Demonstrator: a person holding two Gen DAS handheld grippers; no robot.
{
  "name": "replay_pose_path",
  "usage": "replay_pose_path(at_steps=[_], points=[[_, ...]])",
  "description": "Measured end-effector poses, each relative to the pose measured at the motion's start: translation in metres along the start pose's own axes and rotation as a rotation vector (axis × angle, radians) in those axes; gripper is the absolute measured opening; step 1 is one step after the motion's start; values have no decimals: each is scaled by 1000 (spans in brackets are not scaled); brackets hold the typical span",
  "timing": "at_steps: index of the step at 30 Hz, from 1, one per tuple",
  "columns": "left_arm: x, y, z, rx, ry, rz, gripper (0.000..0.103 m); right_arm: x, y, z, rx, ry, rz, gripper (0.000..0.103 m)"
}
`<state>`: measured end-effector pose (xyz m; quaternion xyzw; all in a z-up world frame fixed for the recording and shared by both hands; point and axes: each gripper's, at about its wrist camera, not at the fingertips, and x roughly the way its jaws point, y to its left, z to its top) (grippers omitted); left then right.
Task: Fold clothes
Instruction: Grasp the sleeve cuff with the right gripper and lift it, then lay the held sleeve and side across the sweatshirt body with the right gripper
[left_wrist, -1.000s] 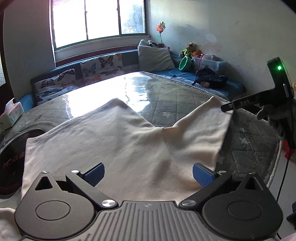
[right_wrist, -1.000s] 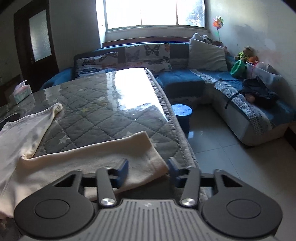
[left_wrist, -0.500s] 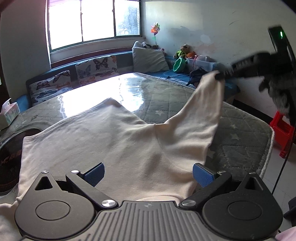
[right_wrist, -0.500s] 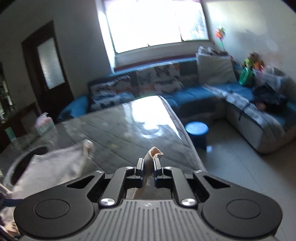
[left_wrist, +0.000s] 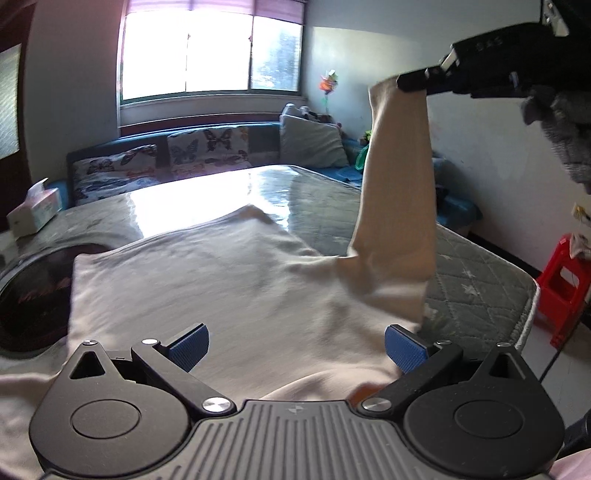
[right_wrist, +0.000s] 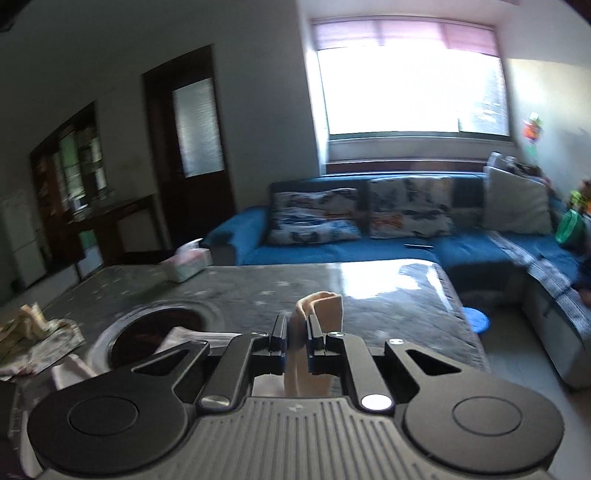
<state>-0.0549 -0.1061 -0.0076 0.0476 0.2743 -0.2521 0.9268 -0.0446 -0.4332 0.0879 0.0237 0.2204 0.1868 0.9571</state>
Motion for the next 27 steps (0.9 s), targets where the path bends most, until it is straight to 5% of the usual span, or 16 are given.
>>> replay_pose_path(at_steps=[15, 20, 27], points=[[-34, 47, -27, -114, -22, 97, 103, 83, 130, -17, -123, 175, 265, 9], [-37, 51, -29, -132, -21, 113, 103, 108, 143, -36, -118, 246, 298, 9], [-37, 53, -27, -128, -15, 126, 103, 114, 143, -49, -139, 286, 311, 24]])
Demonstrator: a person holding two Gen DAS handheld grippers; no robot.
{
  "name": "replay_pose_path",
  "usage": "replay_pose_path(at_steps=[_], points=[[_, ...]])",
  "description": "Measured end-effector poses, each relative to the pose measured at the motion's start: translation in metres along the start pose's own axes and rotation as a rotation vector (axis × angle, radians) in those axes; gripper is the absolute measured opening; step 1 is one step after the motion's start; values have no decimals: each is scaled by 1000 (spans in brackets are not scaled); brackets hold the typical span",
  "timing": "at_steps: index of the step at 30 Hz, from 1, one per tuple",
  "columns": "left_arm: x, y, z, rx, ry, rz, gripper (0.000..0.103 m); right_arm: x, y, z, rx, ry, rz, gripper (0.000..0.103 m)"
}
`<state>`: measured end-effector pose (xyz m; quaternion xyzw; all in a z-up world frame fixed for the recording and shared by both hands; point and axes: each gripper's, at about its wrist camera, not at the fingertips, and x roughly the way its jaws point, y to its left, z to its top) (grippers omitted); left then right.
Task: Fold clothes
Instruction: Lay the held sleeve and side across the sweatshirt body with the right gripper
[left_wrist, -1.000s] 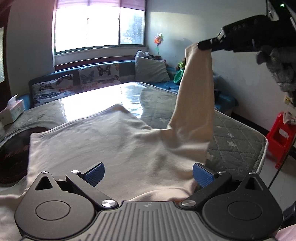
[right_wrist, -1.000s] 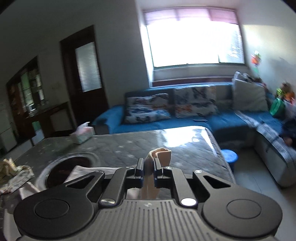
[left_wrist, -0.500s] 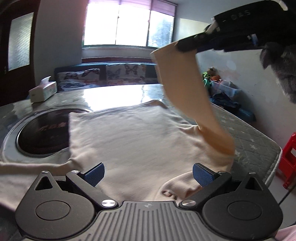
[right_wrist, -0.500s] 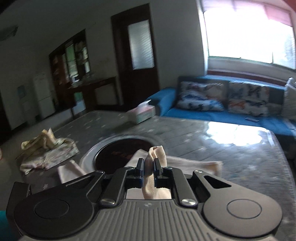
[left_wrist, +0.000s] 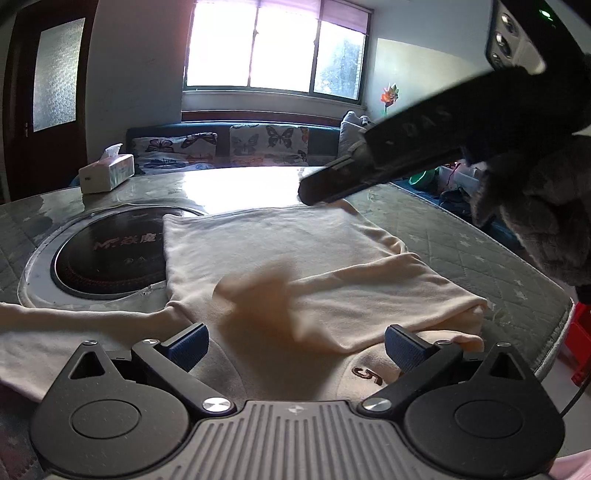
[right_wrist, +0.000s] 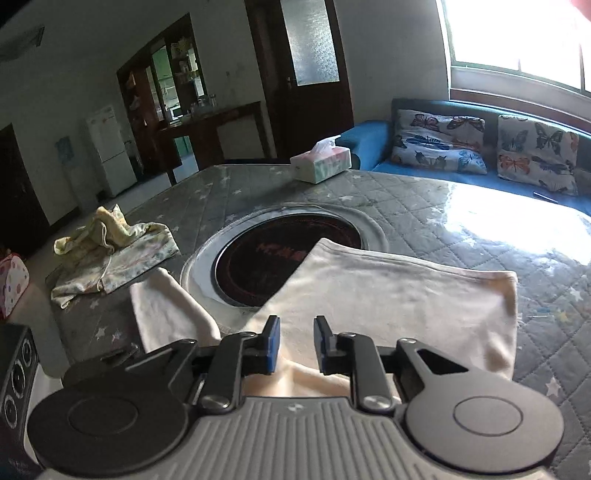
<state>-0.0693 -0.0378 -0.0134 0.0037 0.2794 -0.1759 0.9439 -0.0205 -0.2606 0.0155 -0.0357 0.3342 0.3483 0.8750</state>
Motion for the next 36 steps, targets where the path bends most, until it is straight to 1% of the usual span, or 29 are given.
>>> replay_pose_path(at_steps=[1, 3, 7, 11, 15, 20, 23, 26, 28, 30, 32, 36], points=[[0, 0, 1, 0, 0, 2, 103, -3, -1, -2, -7, 2, -7, 29], [0, 1, 2, 0, -3, 8, 103, -12, -6, -8, -24, 4, -46, 33], [0, 3, 5, -12, -12, 21, 103, -31, -29, -29, -9, 27, -127, 33], [2, 2, 9, -27, -19, 13, 102, -44, -54, -62, 51, 61, -172, 33], [8, 0, 14, -43, -12, -25, 97, -50, -68, -88, 97, 74, -184, 33], [19, 1, 18, -55, 11, -32, 89, -49, -78, -105, 117, 94, -176, 32], [24, 3, 19, -58, 26, -32, 85, -47, -78, -102, 95, 90, -196, 32], [28, 5, 20, -59, 27, -36, 84, -47, -78, -90, 73, 39, -202, 32], [30, 6, 21, -66, 29, -31, 84, -40, -76, -78, 27, 10, -227, 32], [32, 9, 21, -82, 30, -28, 84, -31, -77, -71, 2, -1, -226, 32], [30, 14, 22, -99, 29, -25, 84, -21, -76, -66, -33, 6, -198, 32], [25, 22, 23, -105, 14, -11, 85, -6, -78, -60, -100, 51, -155, 32]])
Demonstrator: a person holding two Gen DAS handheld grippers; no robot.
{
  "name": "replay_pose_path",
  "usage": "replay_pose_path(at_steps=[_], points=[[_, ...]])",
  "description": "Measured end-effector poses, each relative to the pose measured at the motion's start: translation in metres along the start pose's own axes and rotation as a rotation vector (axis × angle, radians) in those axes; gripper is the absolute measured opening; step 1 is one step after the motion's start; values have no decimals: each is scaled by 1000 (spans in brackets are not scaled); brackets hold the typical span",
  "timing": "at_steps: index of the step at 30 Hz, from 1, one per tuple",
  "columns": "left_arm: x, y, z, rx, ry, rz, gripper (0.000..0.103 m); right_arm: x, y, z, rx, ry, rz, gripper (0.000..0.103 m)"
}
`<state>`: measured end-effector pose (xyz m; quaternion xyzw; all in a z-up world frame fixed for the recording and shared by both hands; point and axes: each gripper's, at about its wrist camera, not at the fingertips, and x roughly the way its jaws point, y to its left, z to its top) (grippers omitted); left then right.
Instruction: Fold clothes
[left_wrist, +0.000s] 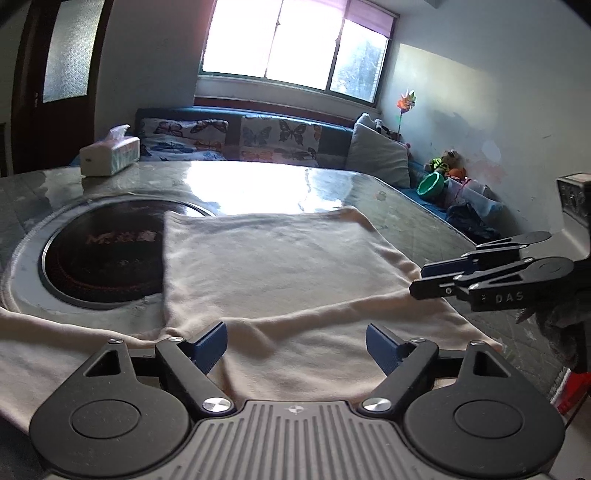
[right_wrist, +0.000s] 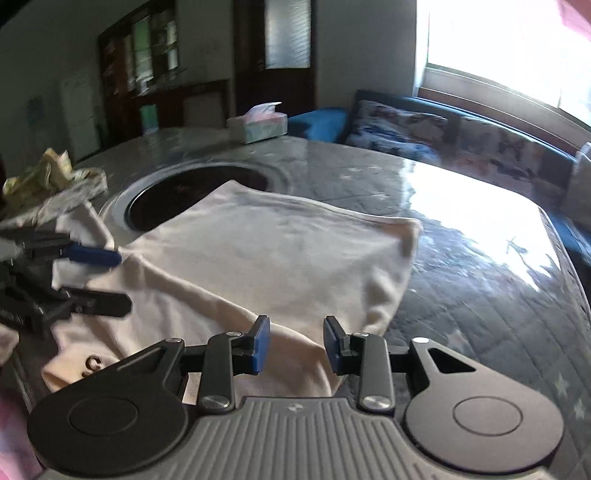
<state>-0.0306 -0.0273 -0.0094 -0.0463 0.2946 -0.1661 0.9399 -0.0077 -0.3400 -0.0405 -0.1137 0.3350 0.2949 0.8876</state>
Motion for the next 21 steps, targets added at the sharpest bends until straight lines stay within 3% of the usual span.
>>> replay_pose_path(at_steps=[7, 12, 21], points=[[-5, 25, 3, -49, -21, 66, 86, 15, -15, 8, 16, 82, 74, 32], [-7, 47, 2, -107, -17, 125, 85, 16, -20, 9, -19, 142, 70, 32], [-7, 66, -7, -149, -2, 177, 85, 5, -27, 9, -23, 114, 78, 33]])
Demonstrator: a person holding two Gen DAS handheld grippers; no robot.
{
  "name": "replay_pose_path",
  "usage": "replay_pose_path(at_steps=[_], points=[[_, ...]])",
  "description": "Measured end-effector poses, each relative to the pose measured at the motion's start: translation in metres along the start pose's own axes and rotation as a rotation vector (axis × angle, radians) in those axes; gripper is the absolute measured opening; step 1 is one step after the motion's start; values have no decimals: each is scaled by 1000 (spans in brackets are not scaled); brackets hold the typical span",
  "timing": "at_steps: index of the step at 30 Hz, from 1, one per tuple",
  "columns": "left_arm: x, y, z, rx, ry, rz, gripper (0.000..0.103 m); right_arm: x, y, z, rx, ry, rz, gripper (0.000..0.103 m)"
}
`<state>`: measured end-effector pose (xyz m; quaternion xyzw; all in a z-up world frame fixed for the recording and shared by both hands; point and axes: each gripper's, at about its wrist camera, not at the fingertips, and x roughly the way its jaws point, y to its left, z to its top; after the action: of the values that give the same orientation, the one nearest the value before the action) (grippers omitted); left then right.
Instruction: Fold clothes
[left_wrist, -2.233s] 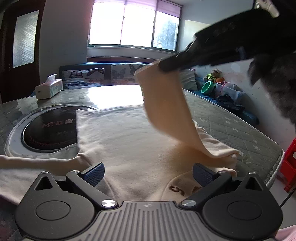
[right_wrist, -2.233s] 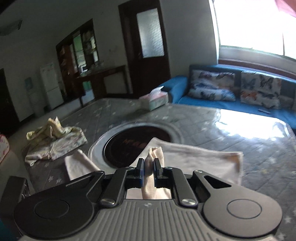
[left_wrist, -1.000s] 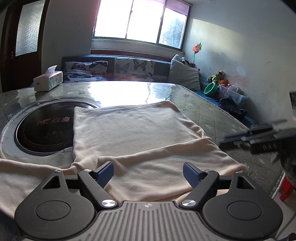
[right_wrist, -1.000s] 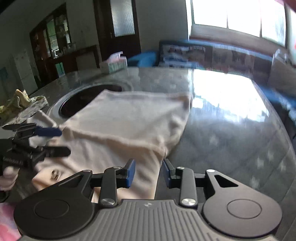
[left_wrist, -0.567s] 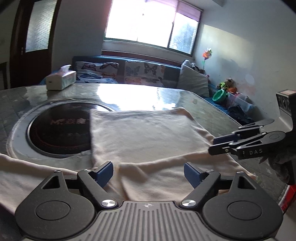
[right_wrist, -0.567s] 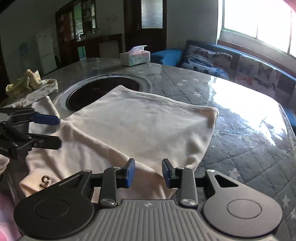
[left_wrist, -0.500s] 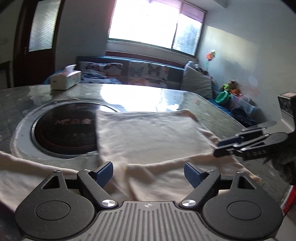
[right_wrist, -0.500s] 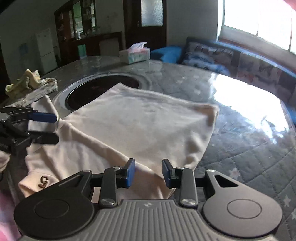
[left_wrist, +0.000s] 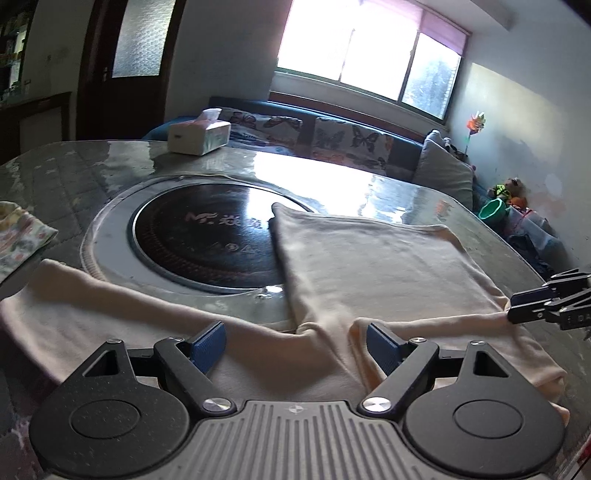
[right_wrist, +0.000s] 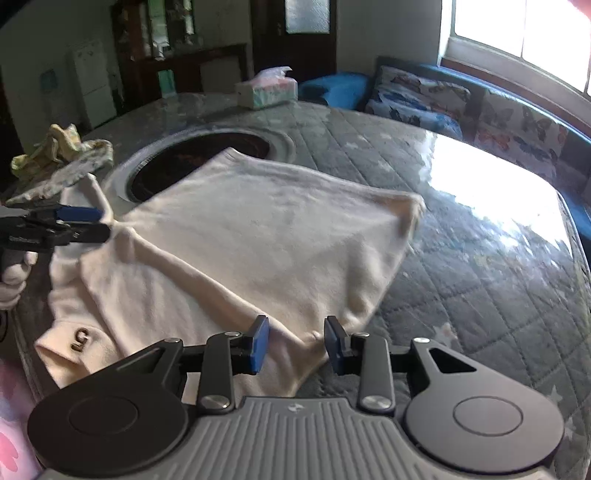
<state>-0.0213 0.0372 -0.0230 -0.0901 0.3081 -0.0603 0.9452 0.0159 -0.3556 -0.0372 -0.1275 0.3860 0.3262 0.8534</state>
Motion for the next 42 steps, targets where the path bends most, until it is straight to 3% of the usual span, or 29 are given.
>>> replay_pose_path(at_steps=[4, 10, 13, 18, 23, 27, 34, 39, 42], points=[[-2, 1, -2, 12, -2, 22, 85, 10, 8, 0, -20, 8, -3, 33], [-15, -8, 4, 19, -43, -2, 84, 3, 14, -3, -19, -24, -31, 33], [-14, -22, 8, 45, -65, -51, 76, -5, 22, -5, -22, -54, -27, 33], [-2, -44, 7, 108, -76, -100, 51, -13, 40, -17, -37, -78, -21, 34], [1, -56, -9, 193, -70, -98, 51, -23, 62, -36, -109, -85, -40, 42], [3, -58, -18, 229, -54, -77, 51, -23, 70, -49, -116, -72, -45, 42], [-9, -45, -14, 183, -78, -53, 51, -30, 72, -43, -106, -93, -46, 44], [-25, -15, -11, 86, -102, 27, 54, -26, 77, -27, -104, -94, -17, 51], [-34, 11, -11, 25, -114, 122, 56, -18, 81, -18, -102, -86, 10, 58]])
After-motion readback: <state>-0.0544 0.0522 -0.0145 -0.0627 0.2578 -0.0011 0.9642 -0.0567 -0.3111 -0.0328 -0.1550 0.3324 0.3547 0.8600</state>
